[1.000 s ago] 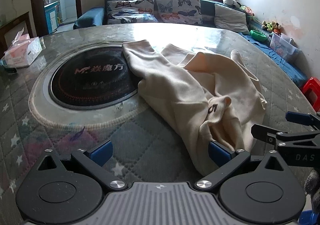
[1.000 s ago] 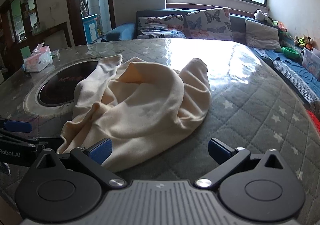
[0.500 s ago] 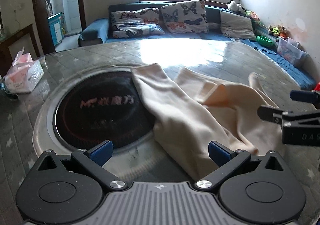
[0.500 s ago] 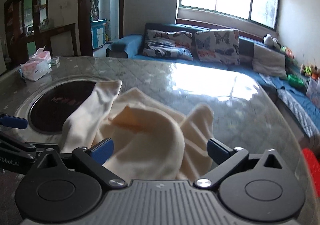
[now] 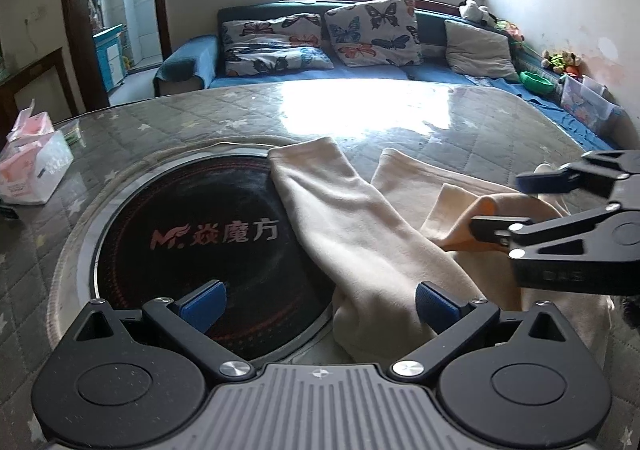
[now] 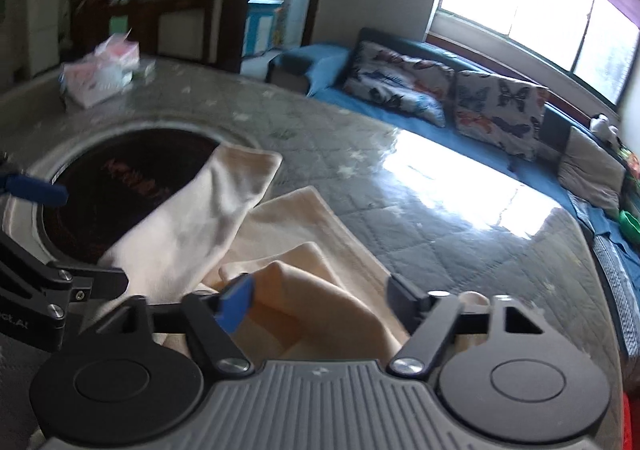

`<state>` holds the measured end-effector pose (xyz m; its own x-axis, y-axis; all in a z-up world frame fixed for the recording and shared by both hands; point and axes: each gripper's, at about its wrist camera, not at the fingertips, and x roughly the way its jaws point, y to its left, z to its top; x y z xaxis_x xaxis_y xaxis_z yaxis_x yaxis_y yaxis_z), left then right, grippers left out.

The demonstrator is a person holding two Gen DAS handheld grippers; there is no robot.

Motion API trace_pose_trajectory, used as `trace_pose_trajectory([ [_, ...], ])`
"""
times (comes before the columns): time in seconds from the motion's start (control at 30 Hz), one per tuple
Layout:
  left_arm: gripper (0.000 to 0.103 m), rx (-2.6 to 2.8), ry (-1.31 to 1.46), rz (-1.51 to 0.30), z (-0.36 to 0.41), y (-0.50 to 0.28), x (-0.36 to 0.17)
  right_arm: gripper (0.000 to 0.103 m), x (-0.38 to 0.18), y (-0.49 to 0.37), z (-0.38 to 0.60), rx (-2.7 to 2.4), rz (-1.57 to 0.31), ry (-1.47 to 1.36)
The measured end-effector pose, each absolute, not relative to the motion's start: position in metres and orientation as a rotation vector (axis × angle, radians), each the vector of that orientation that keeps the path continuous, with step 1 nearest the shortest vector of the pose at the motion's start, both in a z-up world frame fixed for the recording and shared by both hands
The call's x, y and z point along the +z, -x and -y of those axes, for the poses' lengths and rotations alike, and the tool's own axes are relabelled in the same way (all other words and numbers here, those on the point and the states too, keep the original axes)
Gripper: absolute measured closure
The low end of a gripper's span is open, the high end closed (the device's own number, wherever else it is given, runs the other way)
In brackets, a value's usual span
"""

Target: Fold clothes

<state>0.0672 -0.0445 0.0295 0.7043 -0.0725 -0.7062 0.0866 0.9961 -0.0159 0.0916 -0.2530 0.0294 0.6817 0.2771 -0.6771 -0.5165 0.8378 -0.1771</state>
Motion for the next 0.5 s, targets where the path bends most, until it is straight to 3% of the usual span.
trace_pose_trajectory([
  [0.2, 0.022, -0.149, -0.023, -0.775, 0.047, -0.068, 0.026, 0.091, 0.028, -0.094, 0.265, 0.438, -0.7, 0.336],
  [0.5, 0.056, -0.236, -0.03, -0.77, 0.054, -0.065, 0.021, 0.096, 0.069, -0.051, 0.332, 0.228, -0.561, 0.237],
])
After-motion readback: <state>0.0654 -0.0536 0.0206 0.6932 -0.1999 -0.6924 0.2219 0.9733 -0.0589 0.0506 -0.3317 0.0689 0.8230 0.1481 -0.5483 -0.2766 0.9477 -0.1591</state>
